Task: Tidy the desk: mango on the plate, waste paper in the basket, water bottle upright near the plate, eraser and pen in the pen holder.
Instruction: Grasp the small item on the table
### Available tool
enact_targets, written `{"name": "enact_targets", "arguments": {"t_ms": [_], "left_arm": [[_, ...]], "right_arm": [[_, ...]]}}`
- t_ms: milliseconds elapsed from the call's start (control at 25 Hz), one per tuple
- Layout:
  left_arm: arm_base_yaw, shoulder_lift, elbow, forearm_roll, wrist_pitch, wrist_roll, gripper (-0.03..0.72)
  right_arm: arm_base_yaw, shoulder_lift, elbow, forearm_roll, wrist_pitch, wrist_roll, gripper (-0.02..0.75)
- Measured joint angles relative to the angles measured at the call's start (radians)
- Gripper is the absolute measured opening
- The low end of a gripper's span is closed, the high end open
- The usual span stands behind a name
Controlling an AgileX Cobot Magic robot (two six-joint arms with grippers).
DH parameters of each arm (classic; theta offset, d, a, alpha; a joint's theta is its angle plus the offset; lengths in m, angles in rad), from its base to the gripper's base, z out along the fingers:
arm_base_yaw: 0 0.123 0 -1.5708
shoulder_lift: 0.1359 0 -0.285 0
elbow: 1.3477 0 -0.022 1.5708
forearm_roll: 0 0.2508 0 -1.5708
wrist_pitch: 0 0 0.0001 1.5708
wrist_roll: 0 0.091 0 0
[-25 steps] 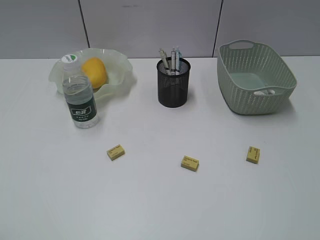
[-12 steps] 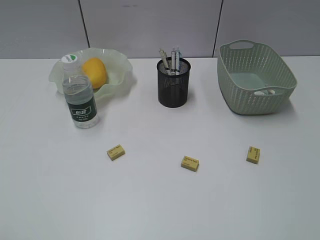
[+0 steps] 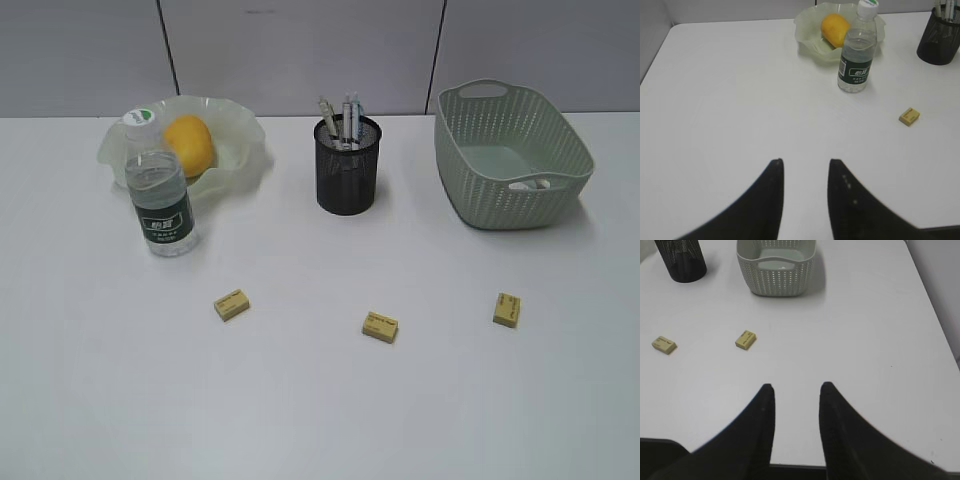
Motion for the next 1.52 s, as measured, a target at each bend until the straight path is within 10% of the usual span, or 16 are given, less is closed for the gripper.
{"name": "enact_targets", "arguments": {"t_ms": [600,1000,1520], "left_arm": [[0.000,0.000,0.000,0.001,0.000,0.000,0.235],[0.000,0.000,0.000,0.001,0.000,0.000,0.235],[0.000,0.000,0.000,0.001,0.000,0.000,0.235]], "right_arm": [[0.000,0.000,0.000,0.058,-0.003,0.000,0.266],[0.000,0.000,0.000,0.061,-0.003,0.000,0.652],[0.000,0.000,0.000,0.062,-0.005,0.000,0.470]]}}
